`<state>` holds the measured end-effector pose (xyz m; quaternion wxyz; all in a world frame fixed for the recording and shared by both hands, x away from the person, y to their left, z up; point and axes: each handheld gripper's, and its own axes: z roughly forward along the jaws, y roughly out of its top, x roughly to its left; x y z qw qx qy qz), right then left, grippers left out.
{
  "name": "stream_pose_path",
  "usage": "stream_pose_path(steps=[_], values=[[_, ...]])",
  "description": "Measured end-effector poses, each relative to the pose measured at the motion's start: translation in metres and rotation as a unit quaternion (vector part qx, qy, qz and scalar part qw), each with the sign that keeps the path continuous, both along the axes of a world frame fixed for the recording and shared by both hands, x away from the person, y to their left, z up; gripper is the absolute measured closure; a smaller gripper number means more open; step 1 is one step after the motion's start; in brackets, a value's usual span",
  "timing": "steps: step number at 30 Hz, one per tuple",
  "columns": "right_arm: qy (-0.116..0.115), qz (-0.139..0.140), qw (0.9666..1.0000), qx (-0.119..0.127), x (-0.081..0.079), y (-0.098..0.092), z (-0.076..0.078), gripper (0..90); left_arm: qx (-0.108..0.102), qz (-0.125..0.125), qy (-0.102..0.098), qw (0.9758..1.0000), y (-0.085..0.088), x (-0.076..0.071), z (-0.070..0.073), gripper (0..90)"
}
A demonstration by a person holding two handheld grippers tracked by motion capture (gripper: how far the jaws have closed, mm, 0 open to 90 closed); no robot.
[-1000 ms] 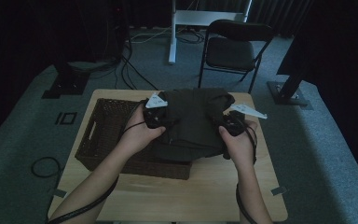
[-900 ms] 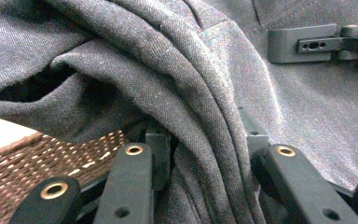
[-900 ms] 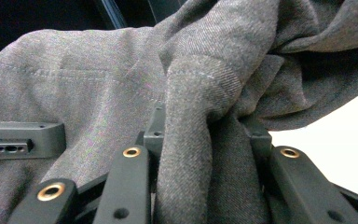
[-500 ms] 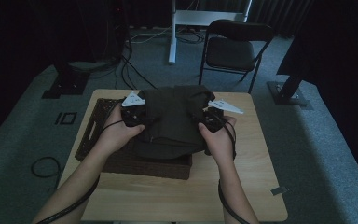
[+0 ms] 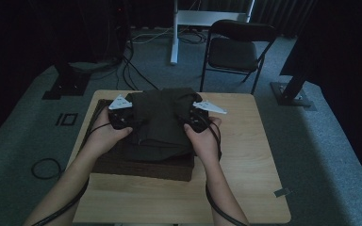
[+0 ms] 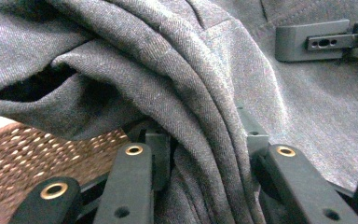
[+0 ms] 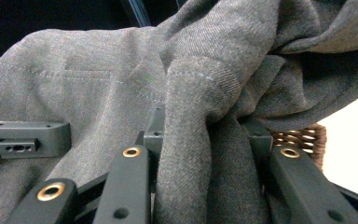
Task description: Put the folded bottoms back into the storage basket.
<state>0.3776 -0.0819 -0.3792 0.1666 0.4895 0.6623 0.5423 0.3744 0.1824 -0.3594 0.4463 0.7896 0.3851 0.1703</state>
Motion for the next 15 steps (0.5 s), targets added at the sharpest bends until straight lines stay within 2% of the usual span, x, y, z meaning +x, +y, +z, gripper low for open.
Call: stream_pose_path(steps=[10,15], values=[[0.005,0.011,0.9999,0.002,0.006,0.029,-0.012,63.5,-0.002,0.021,0.015,0.9997,0.027,0.004,-0.011,66.5],[0.004,0.013,0.9999,-0.001,0.009,0.04,-0.018,63.6,0.007,0.029,0.018,0.9994,0.035,0.009,-0.018,66.6]])
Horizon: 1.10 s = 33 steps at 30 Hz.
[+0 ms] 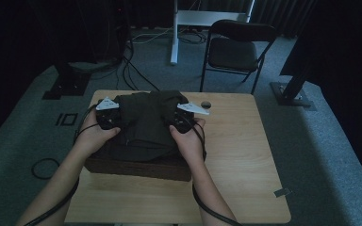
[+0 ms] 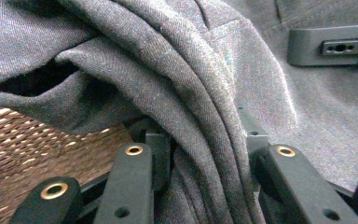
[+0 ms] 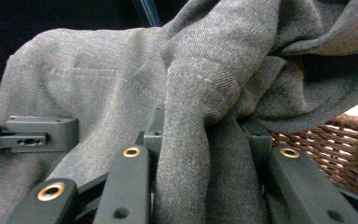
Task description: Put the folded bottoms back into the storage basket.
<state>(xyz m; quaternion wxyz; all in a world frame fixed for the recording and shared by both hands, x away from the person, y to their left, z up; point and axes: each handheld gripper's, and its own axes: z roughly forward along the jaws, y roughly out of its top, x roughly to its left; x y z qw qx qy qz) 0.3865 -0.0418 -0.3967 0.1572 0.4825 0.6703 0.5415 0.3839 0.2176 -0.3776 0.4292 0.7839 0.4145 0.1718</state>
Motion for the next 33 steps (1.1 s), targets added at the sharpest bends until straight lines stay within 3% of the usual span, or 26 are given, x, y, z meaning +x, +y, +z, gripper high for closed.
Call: stream_pose_path(steps=[6,13,20,25,33], values=[[0.013,-0.002,0.9998,-0.011,0.005,0.011,-0.012,63.7,0.031,0.009,0.01,0.9994,-0.001,0.006,-0.017,66.7],[0.034,0.003,0.9991,-0.026,0.009,0.016,-0.035,63.7,0.034,0.011,0.034,0.9988,0.002,0.011,-0.038,66.8],[0.047,0.011,0.9978,-0.046,0.014,0.023,-0.054,63.8,0.051,0.017,0.051,0.9972,0.001,0.017,-0.056,66.7],[0.06,0.011,0.9966,-0.057,0.019,0.025,-0.062,63.7,0.076,0.017,0.044,0.996,-0.004,0.022,-0.062,66.7],[0.083,0.011,0.9941,-0.069,0.024,0.027,-0.074,63.5,0.071,0.018,0.061,0.9954,-0.004,0.028,-0.079,66.7]])
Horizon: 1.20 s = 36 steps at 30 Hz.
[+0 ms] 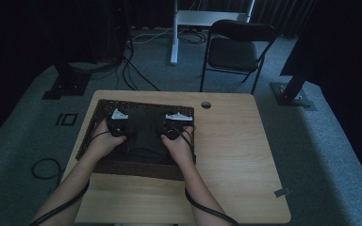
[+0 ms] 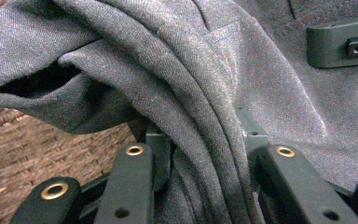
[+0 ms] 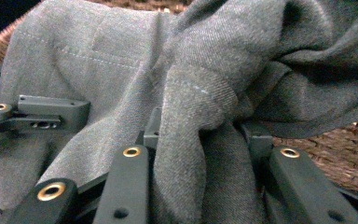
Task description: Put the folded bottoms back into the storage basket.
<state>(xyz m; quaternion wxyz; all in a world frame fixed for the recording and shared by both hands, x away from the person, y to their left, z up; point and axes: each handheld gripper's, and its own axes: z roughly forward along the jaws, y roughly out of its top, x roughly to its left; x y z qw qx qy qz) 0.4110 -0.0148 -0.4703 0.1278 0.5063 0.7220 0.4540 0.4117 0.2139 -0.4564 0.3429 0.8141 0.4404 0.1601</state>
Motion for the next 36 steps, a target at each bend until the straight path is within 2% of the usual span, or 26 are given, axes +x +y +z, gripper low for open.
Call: stream_pose_path(steps=[3,8,12,15,20,25,28,29,31,32,33,34,35,36], values=[[0.007,-0.001,1.0,-0.003,0.003,0.002,-0.005,63.5,0.005,0.003,0.001,1.0,-0.001,0.002,-0.006,66.7],[0.013,0.001,0.9997,-0.022,0.006,0.003,-0.013,63.4,0.014,0.0,0.003,0.9999,-0.003,0.004,-0.014,66.7],[0.016,0.005,0.9987,-0.049,0.01,0.004,-0.017,63.0,0.007,0.001,0.006,1.0,-0.004,0.006,-0.019,66.6],[0.028,0.002,0.9981,-0.054,0.012,0.003,-0.019,62.0,0.008,0.001,0.007,0.9999,-0.004,0.006,-0.023,66.2],[0.051,0.005,0.996,-0.073,0.018,0.002,-0.026,58.3,0.01,0.006,0.013,0.9998,-0.004,0.007,-0.03,65.5],[0.05,0.003,0.9938,-0.099,0.02,0.002,-0.029,52.4,0.011,0.014,0.017,0.9997,-0.004,0.009,-0.035,64.6],[0.054,0.006,0.992,-0.114,0.022,0.0,-0.032,45.3,0.015,0.025,0.007,0.9996,-0.004,0.01,-0.037,57.5],[0.057,0.005,0.992,-0.112,0.023,-0.001,-0.033,41.2,0.017,0.032,-0.001,0.9994,-0.003,0.01,-0.037,51.9],[0.045,0.004,0.9922,-0.116,0.024,-0.001,-0.033,29.2,0.017,0.049,-0.022,0.9984,0.0,0.011,-0.037,41.7],[0.045,0.012,0.9919,-0.119,0.024,0.0,-0.034,26.1,0.02,0.046,-0.034,0.9981,0.001,0.011,-0.036,37.8],[0.043,0.014,0.9913,-0.124,0.024,0.0,-0.033,23.0,0.023,0.047,-0.034,0.9981,0.001,0.011,-0.035,35.9],[0.03,0.015,0.9907,-0.132,0.024,0.0,-0.033,18.3,0.028,0.046,-0.035,0.9979,0.002,0.01,-0.035,32.0],[0.025,0.019,0.9898,-0.139,0.024,0.0,-0.033,15.7,0.035,0.042,-0.036,0.9979,0.002,0.009,-0.034,25.9],[0.025,0.018,0.9895,-0.142,0.024,0.0,-0.032,15.7,0.04,0.042,-0.04,0.9975,0.002,0.009,-0.033,25.4]])
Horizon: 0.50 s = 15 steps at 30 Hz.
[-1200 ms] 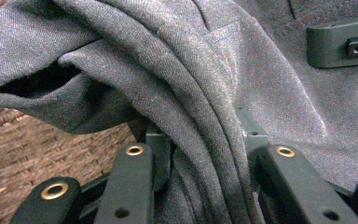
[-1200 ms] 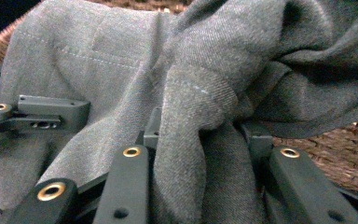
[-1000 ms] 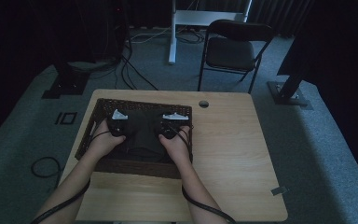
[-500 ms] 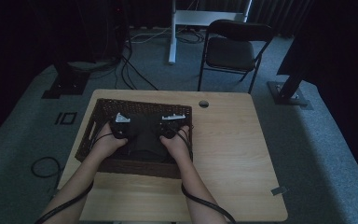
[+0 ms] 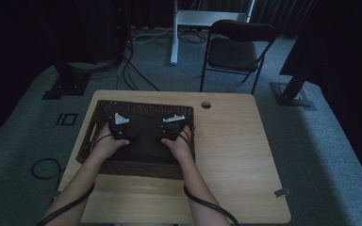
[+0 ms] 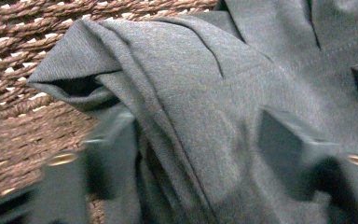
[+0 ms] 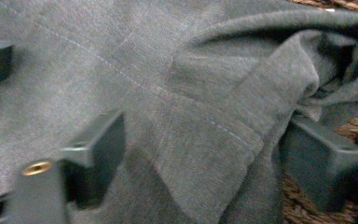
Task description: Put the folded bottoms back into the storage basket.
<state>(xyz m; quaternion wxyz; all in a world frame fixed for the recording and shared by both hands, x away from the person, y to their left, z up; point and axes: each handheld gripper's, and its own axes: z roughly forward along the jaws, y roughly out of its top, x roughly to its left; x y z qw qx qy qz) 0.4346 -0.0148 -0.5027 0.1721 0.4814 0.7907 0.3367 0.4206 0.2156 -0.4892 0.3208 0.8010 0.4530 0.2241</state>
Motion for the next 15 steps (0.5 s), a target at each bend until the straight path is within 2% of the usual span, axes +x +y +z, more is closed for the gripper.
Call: stream_pose_path(steps=[2,3,4,5,7,9,10,11,14,15], values=[[-0.001,-0.009,0.9999,0.008,-0.001,-0.001,0.002,14.2,0.002,0.001,0.001,1.0,0.0,-0.001,0.001,24.0],[-0.003,-0.011,0.9999,0.006,-0.001,-0.001,0.004,13.7,0.005,0.0,-0.005,1.0,0.0,-0.003,0.007,21.5],[-0.003,-0.011,0.9999,0.006,-0.001,-0.001,0.004,13.7,0.005,0.0,-0.005,1.0,0.0,-0.003,0.007,21.4],[-0.016,-0.011,0.9998,0.004,-0.002,-0.001,0.009,13.5,0.002,-0.002,-0.024,0.9997,-0.001,-0.006,0.017,21.4],[-0.031,-0.014,0.9994,0.004,-0.002,-0.001,0.017,13.5,-0.013,-0.004,-0.032,0.9994,-0.004,-0.008,0.027,21.3],[-0.039,-0.01,0.9992,0.005,-0.002,0.0,0.02,13.6,-0.012,-0.009,-0.032,0.9994,-0.006,-0.009,0.031,21.0],[-0.05,-0.003,0.9985,0.021,-0.004,0.0,0.029,13.6,-0.011,-0.016,-0.036,0.9992,-0.008,-0.011,0.037,20.6],[-0.056,-0.001,0.9981,0.025,-0.005,0.0,0.033,13.5,-0.011,-0.016,-0.036,0.9992,-0.008,-0.011,0.037,20.6],[-0.065,0.004,0.9973,0.034,-0.008,0.0,0.042,13.5,-0.029,-0.018,-0.036,0.9988,-0.01,-0.011,0.046,20.4],[-0.066,0.008,0.9972,0.034,-0.009,0.0,0.045,13.5,-0.027,-0.02,-0.032,0.999,-0.011,-0.012,0.048,20.2]])
